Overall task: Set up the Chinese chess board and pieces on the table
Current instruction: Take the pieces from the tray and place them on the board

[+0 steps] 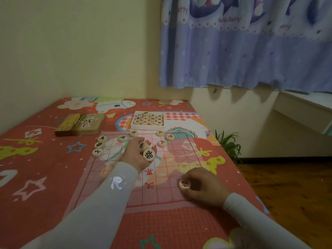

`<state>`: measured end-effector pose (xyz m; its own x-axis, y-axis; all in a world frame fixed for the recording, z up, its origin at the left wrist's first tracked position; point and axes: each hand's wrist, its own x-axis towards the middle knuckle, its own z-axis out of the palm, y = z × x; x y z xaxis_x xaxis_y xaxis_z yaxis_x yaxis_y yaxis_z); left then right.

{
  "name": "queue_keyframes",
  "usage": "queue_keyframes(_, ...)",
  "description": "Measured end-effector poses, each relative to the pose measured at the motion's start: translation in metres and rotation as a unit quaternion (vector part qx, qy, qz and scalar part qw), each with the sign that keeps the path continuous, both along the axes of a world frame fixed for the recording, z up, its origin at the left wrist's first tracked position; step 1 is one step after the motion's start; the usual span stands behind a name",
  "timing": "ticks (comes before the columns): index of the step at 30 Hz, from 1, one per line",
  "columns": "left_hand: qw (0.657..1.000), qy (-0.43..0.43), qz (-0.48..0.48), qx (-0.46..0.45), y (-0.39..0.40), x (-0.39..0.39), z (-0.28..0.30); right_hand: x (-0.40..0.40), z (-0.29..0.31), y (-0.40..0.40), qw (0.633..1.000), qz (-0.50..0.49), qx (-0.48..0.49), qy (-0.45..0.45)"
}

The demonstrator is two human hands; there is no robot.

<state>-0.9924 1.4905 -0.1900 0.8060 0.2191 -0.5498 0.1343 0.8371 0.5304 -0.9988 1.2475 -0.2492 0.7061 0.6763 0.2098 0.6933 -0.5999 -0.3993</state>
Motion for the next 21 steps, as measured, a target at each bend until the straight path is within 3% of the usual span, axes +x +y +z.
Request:
queue_keyframes(9, 1.0, 0.01, -0.021, -0.005, -0.012, -0.002, -0.002, 0.009, 0.027, 0.031, 0.989, 0.0, 0.141, -0.044)
queue_keyframes(16, 0.996, 0.019, -0.084, 0.005, -0.013, -0.003, -0.004, 0.02, 0.035, 0.077, 0.981, 0.103, 0.067, -0.15)
queue_keyframes(21, 0.996, -0.004, -0.088, -0.018, -0.005, -0.005, -0.008, 0.031, 0.035, 0.095, 0.974, 0.13, 0.083, -0.168)
